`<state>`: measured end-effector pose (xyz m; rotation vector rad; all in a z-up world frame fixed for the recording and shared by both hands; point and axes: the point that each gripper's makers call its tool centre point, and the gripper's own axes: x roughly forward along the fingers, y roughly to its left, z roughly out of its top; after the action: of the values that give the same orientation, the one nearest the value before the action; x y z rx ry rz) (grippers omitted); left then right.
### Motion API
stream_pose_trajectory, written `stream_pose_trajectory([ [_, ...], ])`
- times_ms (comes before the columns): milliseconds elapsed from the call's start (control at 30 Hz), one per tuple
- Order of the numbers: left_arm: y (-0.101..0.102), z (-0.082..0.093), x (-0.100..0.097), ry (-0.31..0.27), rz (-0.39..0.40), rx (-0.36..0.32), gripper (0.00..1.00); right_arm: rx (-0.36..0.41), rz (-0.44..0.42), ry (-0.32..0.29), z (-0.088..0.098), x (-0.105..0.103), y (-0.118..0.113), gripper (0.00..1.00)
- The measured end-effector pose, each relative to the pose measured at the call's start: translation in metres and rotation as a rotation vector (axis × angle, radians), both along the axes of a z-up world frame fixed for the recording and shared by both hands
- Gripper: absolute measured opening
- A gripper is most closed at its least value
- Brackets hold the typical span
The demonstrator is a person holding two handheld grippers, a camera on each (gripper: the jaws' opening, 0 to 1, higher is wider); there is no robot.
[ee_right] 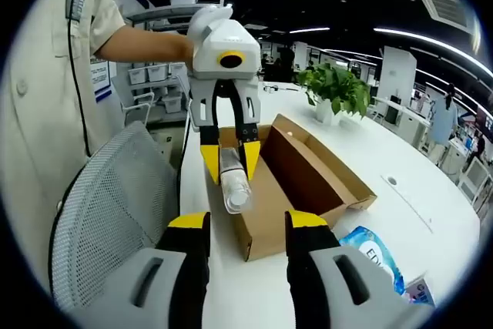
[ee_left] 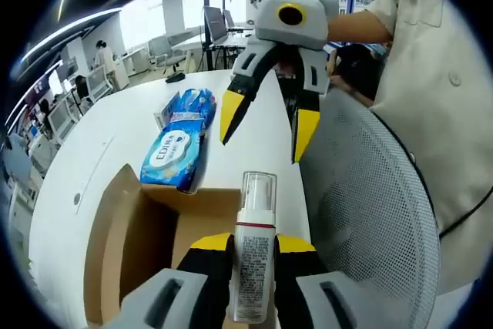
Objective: Operate the shoe box by opening the lid, removing the specified soft item, and placing it in the target area until the item is outside and the box remains undamaged.
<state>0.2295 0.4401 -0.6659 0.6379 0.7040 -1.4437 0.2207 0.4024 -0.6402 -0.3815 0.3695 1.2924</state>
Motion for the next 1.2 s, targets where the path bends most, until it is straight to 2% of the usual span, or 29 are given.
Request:
stream_pose_trajectory([
  [433, -0.026, 0.011, -0.012, 0.037, -0.06, -0.094, 0.2, -0.031, 0.067, -0.034, 0.002, -0.008, 0.014, 0.18],
  [500, -0.028, 0.012, -0.014, 0.044, -0.059, -0.111, 0.2, -0.056, 0.086, -0.052, 0.0, -0.009, 0.014, 0.18],
  [733, -0.029, 0.009, -0.016, 0.049, -0.063, -0.128, 0.2, -0.079, 0.111, -0.047, 0.005, -0.013, 0.016, 0.17],
  [867, -0.029, 0.009, -0.017, 0.064, -0.035, -0.127, 0.21, -0.117, 0.13, -0.055, 0.005, -0.013, 0.016, 0.17],
  [1000, -0.032, 0.012, -0.016, 0.052, -0.023, -0.142, 0.21, -0.149, 0.141, -0.05, 0.01, -0.012, 0.013, 0.17],
  [1200, -0.039, 0.03, -0.008, 0.0, 0.012, -0.191, 0.21, -0.167, 0.152, -0.07, 0.028, -0.005, 0.005, 0.16],
])
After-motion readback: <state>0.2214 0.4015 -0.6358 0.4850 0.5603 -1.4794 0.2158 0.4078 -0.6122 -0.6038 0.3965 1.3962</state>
